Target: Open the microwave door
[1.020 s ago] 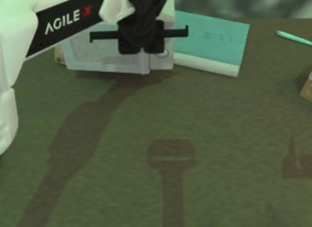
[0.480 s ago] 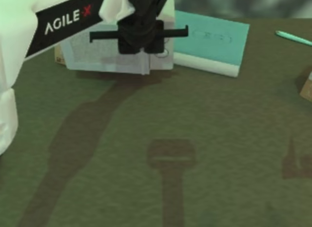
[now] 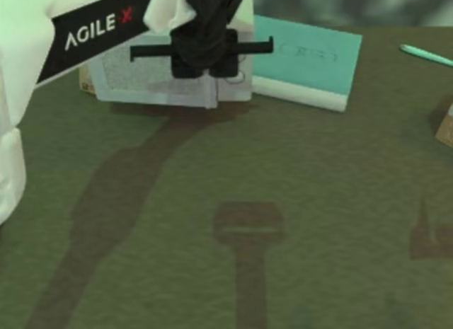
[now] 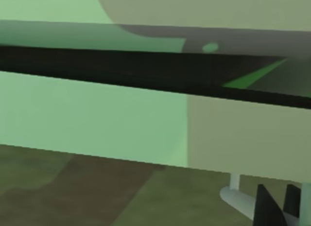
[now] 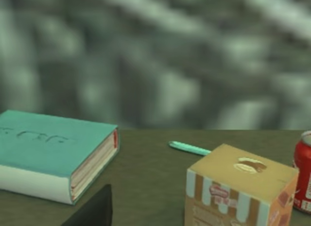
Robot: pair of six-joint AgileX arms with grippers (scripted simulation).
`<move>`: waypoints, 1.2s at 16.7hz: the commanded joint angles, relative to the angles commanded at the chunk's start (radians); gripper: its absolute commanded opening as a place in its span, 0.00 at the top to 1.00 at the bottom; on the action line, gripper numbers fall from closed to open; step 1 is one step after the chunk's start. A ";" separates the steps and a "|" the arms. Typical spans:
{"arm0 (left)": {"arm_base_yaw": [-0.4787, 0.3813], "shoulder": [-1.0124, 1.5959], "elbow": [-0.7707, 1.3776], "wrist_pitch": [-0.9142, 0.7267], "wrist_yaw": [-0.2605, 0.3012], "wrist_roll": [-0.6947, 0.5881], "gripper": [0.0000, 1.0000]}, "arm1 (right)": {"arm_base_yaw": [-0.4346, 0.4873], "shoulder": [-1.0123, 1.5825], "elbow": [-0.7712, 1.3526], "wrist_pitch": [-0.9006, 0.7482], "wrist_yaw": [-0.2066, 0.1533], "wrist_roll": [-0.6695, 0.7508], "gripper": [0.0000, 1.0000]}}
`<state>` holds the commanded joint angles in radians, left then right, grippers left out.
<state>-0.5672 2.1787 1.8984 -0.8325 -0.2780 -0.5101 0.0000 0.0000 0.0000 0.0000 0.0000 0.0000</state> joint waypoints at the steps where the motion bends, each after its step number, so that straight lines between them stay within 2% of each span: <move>1: -0.007 0.006 -0.002 0.001 0.006 -0.004 1.00 | 0.000 0.000 0.000 0.000 0.000 0.000 0.00; 9: 0.007 -0.083 -0.133 0.071 0.041 0.085 1.00 | 0.000 0.000 0.000 0.000 0.000 0.000 0.00; 20: 0.007 -0.084 -0.133 0.072 0.041 0.086 1.00 | 0.000 0.000 0.000 0.000 0.000 0.000 0.00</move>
<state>-0.5598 2.0949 1.7649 -0.7609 -0.2367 -0.4240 0.0000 0.0000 0.0000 0.0000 0.0000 0.0000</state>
